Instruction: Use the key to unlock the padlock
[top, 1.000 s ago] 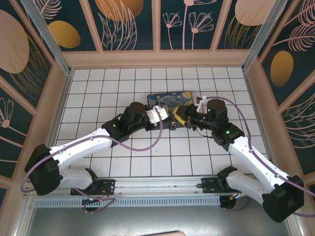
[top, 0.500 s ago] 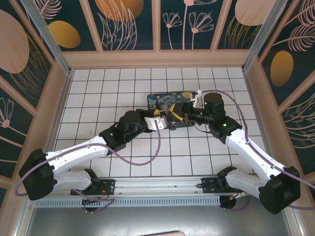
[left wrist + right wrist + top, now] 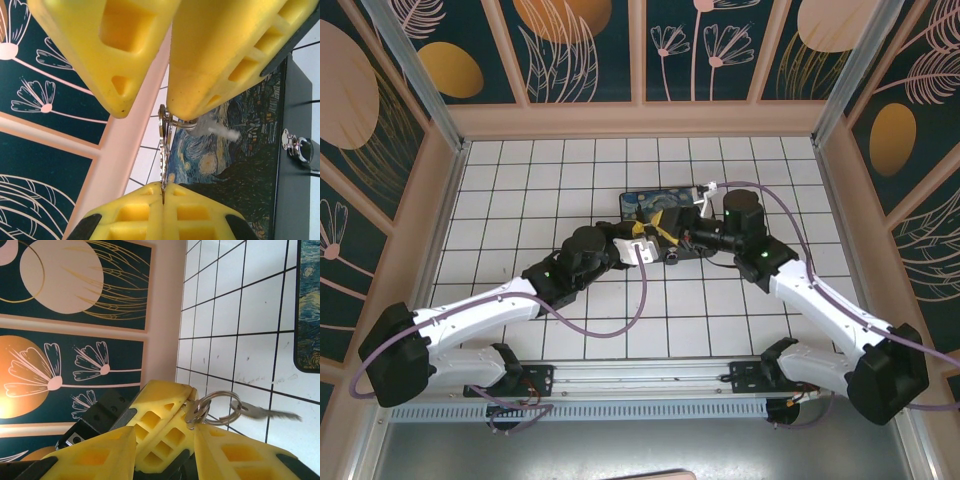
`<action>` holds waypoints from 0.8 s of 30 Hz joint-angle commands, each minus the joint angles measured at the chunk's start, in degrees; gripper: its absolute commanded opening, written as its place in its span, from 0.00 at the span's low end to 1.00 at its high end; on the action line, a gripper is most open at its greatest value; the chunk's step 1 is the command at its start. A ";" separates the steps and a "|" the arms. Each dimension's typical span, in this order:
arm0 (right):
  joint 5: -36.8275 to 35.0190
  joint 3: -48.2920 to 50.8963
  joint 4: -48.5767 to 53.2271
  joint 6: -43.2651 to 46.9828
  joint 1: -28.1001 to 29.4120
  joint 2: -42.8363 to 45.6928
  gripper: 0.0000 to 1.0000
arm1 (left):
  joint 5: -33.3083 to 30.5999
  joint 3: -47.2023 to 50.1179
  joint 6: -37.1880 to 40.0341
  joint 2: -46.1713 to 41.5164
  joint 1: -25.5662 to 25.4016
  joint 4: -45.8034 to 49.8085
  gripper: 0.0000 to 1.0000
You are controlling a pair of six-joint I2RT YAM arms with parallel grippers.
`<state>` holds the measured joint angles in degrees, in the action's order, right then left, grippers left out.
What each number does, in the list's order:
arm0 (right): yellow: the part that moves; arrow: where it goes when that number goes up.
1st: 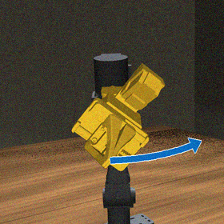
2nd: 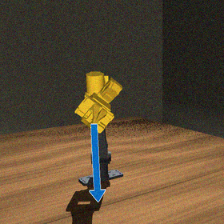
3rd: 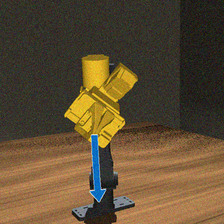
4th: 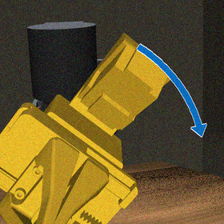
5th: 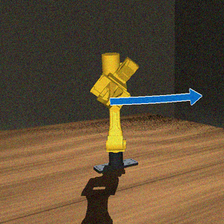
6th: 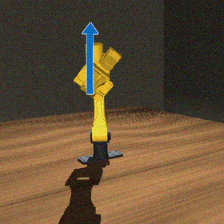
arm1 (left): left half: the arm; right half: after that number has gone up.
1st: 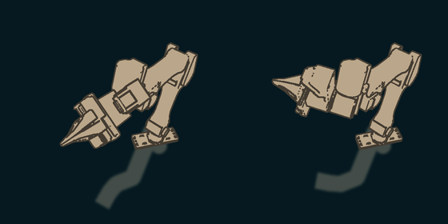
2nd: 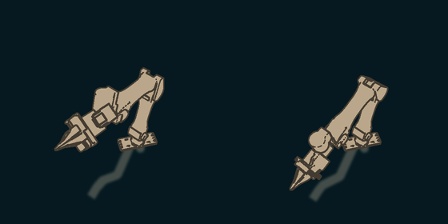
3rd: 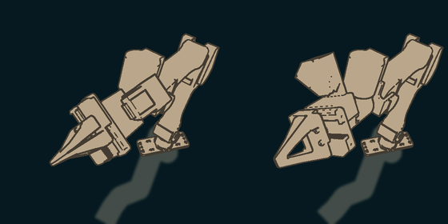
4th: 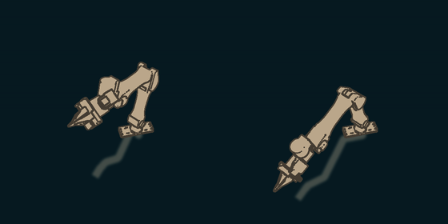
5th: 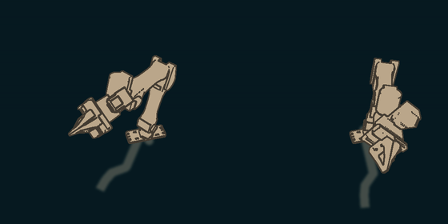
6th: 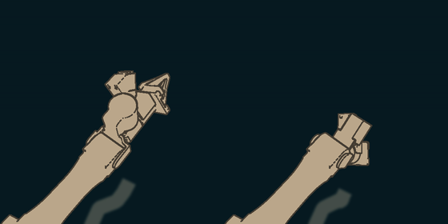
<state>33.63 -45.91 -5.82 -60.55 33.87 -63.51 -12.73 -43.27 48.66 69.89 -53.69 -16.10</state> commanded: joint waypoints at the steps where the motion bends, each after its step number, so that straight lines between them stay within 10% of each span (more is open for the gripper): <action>1: -0.51 0.27 -2.52 -0.79 1.53 -0.45 0.36 | 0.77 0.24 0.50 -0.85 -0.55 -2.27 0.00; 24: -3.13 -0.71 -1.19 0.21 1.70 -1.74 0.31 | 2.75 1.74 -0.16 -3.00 -0.57 -2.41 0.00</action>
<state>31.42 -45.91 -4.36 -60.25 35.27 -65.41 -11.46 -41.78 48.62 67.68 -53.80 -16.51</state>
